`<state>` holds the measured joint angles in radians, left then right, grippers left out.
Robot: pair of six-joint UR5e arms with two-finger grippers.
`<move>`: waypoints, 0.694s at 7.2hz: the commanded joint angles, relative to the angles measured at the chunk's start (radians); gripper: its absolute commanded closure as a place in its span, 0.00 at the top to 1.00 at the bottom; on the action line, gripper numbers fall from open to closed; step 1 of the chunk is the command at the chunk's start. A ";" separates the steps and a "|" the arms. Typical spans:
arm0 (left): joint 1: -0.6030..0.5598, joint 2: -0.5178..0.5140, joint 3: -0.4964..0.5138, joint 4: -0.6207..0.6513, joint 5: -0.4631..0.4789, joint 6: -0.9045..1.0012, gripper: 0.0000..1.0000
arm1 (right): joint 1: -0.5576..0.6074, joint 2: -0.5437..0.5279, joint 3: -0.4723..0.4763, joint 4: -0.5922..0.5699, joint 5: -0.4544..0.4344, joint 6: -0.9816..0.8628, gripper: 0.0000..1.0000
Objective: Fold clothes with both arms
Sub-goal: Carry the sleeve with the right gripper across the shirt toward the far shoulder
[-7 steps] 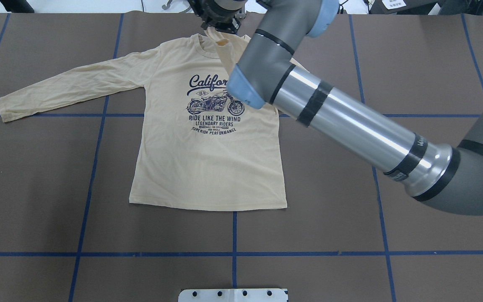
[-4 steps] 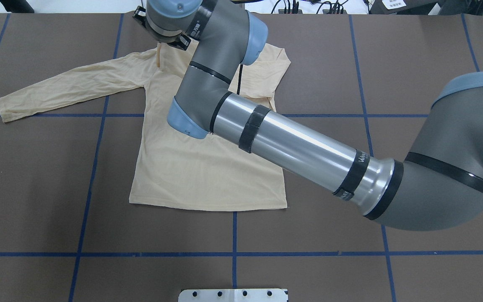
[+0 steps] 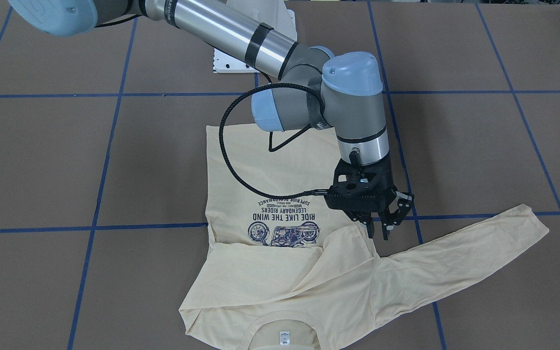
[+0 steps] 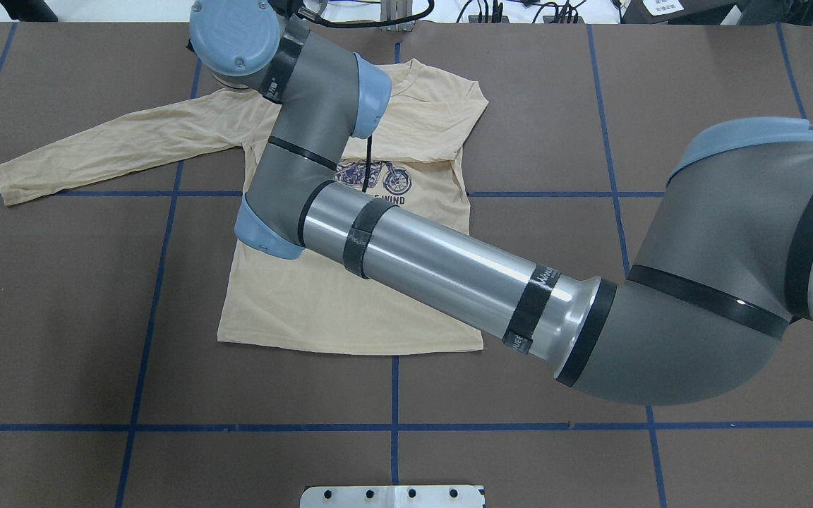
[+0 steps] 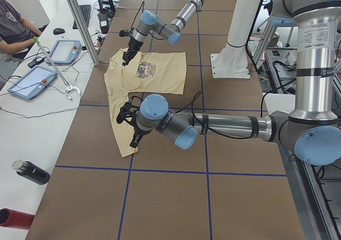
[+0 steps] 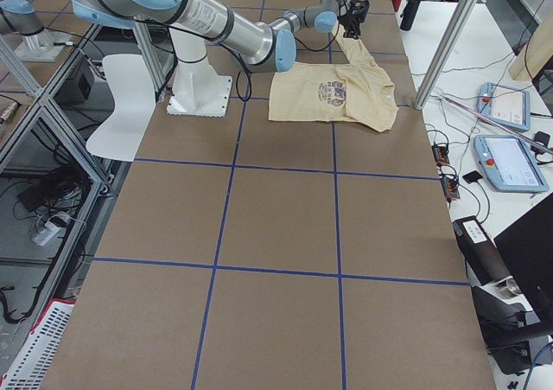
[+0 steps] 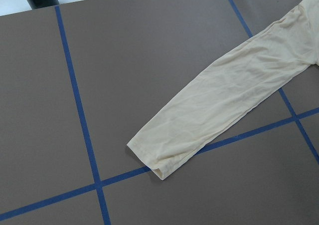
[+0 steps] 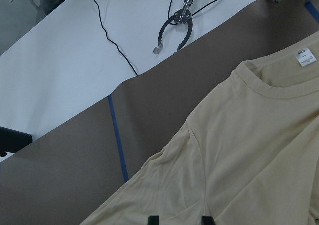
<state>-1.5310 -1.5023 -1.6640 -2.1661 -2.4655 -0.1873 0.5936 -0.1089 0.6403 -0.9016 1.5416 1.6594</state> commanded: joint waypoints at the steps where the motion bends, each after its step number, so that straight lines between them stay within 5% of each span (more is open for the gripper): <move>1: 0.037 -0.013 0.065 -0.017 -0.001 0.002 1.00 | 0.006 0.057 -0.013 -0.003 -0.026 0.032 0.98; 2: 0.102 -0.016 0.073 -0.102 0.011 -0.029 1.00 | 0.034 0.049 0.013 -0.064 0.000 0.061 0.99; 3: 0.139 -0.047 0.143 -0.188 0.023 -0.135 1.00 | 0.070 -0.048 0.183 -0.246 0.117 0.045 0.98; 4: 0.193 -0.097 0.255 -0.263 0.114 -0.138 0.98 | 0.106 -0.275 0.486 -0.304 0.227 -0.002 0.98; 5: 0.219 -0.209 0.402 -0.283 0.173 -0.139 0.93 | 0.135 -0.440 0.680 -0.338 0.289 -0.012 0.98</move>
<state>-1.3545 -1.6089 -1.4143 -2.3984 -2.3658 -0.3122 0.6886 -0.3354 1.0484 -1.1684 1.7311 1.6717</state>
